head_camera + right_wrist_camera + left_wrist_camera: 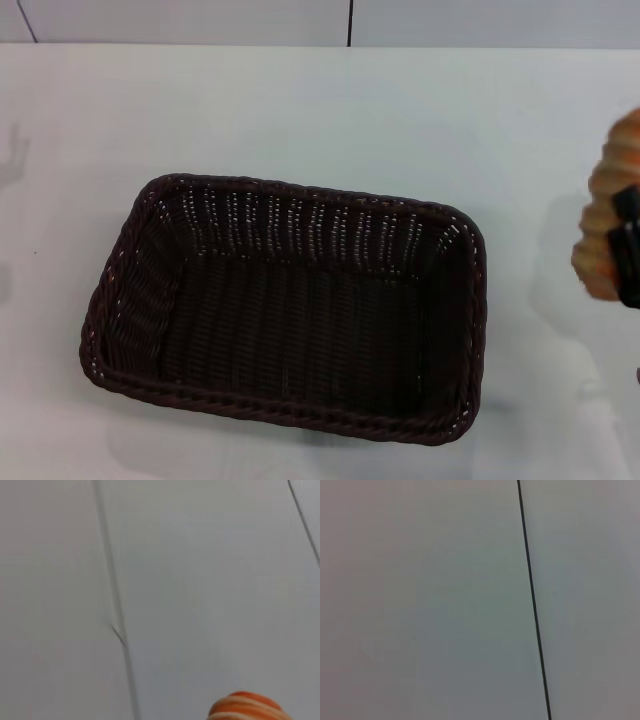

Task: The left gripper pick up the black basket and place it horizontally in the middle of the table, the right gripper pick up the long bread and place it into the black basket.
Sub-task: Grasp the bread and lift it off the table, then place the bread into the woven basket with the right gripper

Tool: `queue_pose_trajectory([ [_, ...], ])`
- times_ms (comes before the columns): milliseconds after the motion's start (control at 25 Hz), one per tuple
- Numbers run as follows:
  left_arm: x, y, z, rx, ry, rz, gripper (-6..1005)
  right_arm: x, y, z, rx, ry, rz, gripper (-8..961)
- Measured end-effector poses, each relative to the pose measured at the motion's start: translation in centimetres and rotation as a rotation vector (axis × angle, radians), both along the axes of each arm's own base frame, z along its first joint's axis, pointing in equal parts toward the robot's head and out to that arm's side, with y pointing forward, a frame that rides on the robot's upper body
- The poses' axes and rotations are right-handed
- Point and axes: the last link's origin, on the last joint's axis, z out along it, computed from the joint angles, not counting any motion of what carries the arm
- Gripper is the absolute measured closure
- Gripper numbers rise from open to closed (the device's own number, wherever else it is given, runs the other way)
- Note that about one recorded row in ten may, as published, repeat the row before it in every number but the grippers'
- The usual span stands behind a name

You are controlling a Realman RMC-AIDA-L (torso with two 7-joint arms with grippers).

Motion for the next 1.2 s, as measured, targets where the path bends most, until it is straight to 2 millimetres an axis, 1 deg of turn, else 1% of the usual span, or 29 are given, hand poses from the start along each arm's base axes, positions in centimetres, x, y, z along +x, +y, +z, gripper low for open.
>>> queue_pose_trajectory([
  [40, 0.0, 0.0, 0.0, 0.000, 0.000, 0.001, 237, 0.0, 0.0, 0.0, 0.000, 0.000, 0.000, 362],
  [120, 0.0, 0.0, 0.0, -0.001, 0.000, -0.001, 237, -1.4, -0.1, -0.1, -0.013, 0.013, 0.104, 371],
  [160, 0.1, 0.1, -0.1, -0.001, -0.001, -0.002, 237, -2.9, 0.4, -0.7, -0.052, 0.020, 0.195, 379],
  [200, 0.1, 0.1, -0.1, -0.001, -0.001, -0.002, 237, -2.9, 0.4, -0.7, -0.052, 0.020, 0.195, 387],
  [320, 0.1, 0.0, -0.1, 0.000, -0.001, -0.002, 237, -4.7, 1.7, -2.1, -0.148, 0.005, 0.279, 410],
  [360, 0.0, -0.1, 0.0, 0.000, -0.002, 0.000, 237, -5.7, 2.3, -3.1, -0.221, -0.020, 0.334, 418],
  [400, 0.0, -0.1, -0.1, 0.000, -0.002, 0.000, 237, -5.7, 2.3, -3.1, -0.221, -0.020, 0.334, 428],
  [560, -0.1, -0.1, 0.0, 0.001, -0.002, 0.002, 237, -6.9, 1.8, -4.3, -0.297, -0.037, 0.414, 467],
  [760, -0.1, -0.2, -0.1, 0.001, -0.003, 0.002, 237, -6.9, 1.9, -4.3, -0.307, -0.027, 0.398, 490],
  [960, -0.2, -0.3, 0.0, 0.007, -0.005, 0.006, 237, -6.8, 2.2, -4.4, -0.307, -0.022, 0.378, 254],
  [1120, -0.3, -0.5, 0.0, 0.008, -0.006, 0.010, 237, -6.7, 2.2, -4.3, -0.312, -0.003, 0.369, 137],
  [1160, -0.5, -0.6, 0.0, 0.009, -0.007, 0.015, 237, -6.3, 2.2, -3.8, -0.290, 0.023, 0.341, 137],
  [1200, -0.5, -0.6, 0.0, 0.009, -0.007, 0.015, 237, -6.3, 2.2, -3.8, -0.290, 0.023, 0.341, 137],
])
